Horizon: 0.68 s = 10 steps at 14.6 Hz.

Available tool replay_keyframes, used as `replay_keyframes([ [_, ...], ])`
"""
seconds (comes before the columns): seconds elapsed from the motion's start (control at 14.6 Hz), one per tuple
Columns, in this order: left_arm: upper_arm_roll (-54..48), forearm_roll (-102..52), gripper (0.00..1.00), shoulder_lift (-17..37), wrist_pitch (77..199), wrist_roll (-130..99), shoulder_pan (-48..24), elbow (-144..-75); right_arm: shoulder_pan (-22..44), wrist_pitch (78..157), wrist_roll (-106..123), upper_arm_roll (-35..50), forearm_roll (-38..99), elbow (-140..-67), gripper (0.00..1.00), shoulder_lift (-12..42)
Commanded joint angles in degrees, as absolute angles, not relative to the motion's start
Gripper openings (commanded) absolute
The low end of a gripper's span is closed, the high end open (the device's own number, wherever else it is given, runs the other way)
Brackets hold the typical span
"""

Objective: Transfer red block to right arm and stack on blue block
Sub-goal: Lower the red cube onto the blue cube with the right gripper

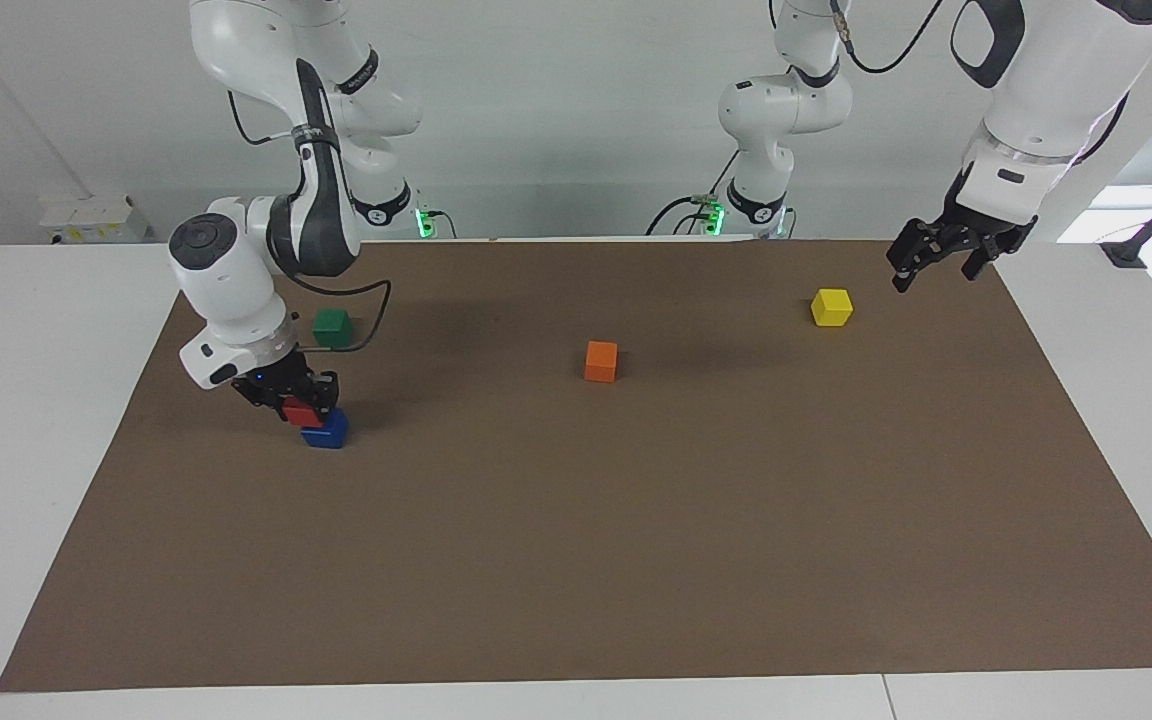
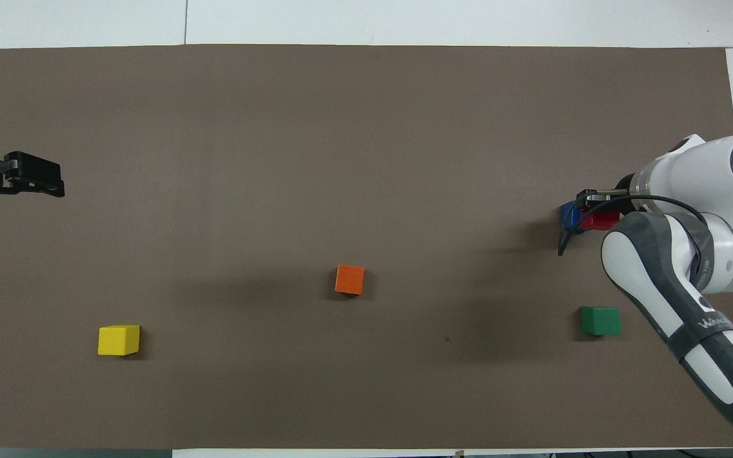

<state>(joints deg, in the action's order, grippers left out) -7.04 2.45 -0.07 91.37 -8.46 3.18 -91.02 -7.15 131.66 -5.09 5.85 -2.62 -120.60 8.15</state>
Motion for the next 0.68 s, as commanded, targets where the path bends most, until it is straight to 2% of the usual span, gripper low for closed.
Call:
replay_keyframes([
  [0.0,-6.24,1.49,1.00,-1.23,92.20,-7.91,3.34,-92.29,-8.00,133.07,-6.77,6.68,-3.96,-121.46,0.00,7.91],
  [0.62,-6.15,1.58,1.00,-1.23,92.20,-7.91,3.34,-92.29,-8.09,134.74,-7.03,6.77,-3.25,-121.82,0.00,9.14],
])
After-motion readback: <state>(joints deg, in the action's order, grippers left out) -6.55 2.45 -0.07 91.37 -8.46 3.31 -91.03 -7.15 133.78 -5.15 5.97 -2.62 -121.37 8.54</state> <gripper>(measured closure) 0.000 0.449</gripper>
